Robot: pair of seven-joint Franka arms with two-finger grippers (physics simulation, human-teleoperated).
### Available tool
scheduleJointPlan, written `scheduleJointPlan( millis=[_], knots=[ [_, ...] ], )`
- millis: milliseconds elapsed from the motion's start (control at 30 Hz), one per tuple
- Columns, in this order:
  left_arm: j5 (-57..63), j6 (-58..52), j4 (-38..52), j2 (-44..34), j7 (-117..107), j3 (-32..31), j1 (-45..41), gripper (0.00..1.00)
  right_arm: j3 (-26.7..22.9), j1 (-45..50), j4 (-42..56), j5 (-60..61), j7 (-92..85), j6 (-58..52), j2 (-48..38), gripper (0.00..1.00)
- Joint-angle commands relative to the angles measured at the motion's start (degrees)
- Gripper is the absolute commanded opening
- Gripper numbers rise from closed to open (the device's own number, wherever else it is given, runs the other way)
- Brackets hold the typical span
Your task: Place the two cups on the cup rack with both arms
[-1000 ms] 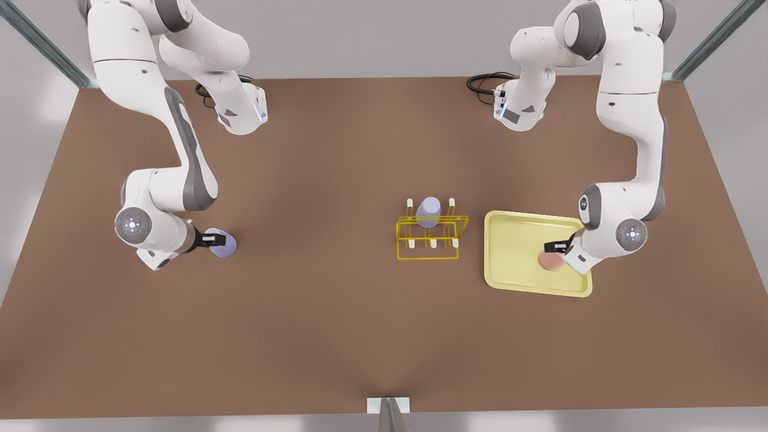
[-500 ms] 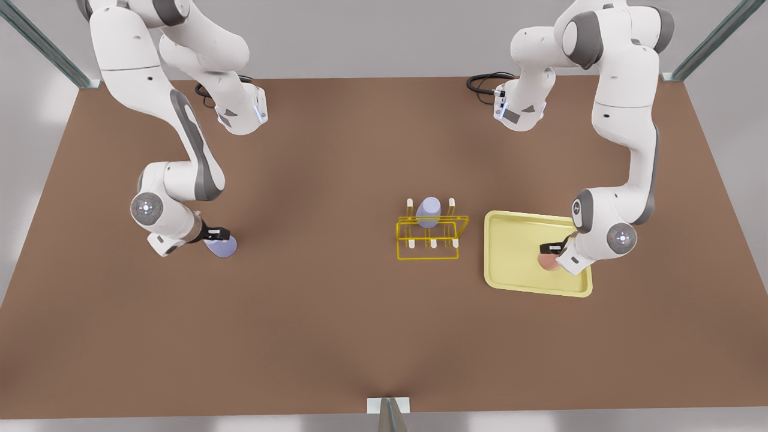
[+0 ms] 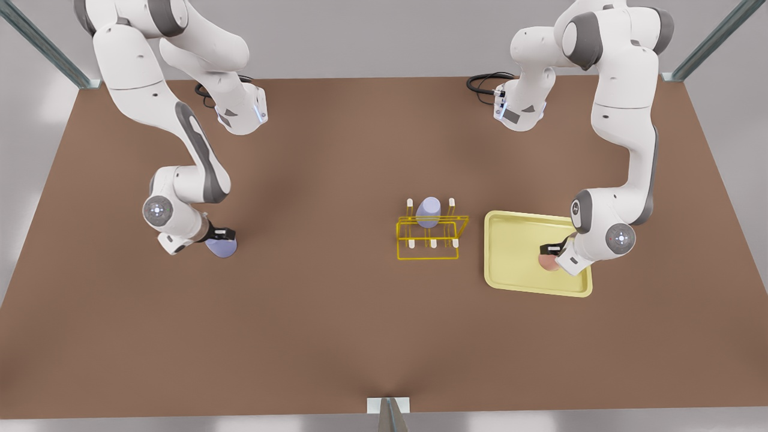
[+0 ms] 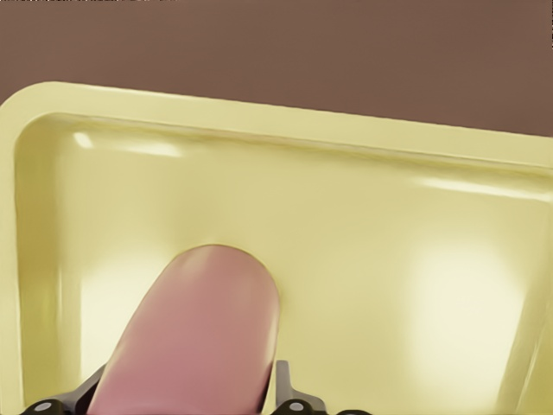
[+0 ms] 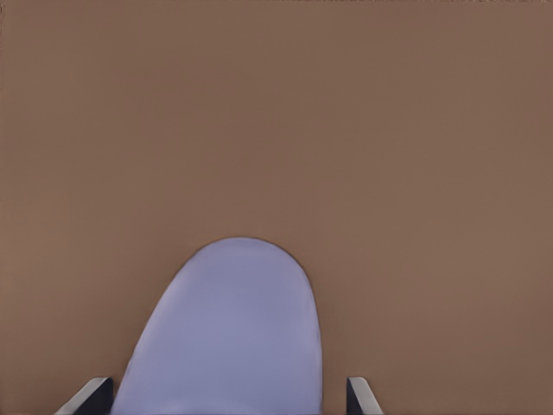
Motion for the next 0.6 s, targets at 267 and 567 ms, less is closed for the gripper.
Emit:
scheduleJointPlan(
  millis=[267,567],
  knots=[
    [0.0,1.29,0.05,0.34,-0.1,-0.13,0.09,0.87,0.0,0.11,-2.11,0.01,-0.1,1.99,-0.34,1.0],
    [0.09,0.5,0.05,-0.1,-0.1,-0.21,0.0,0.85,0.09,-0.07,-2.9,0.01,-0.1,4.45,0.89,1.0]
  ],
)
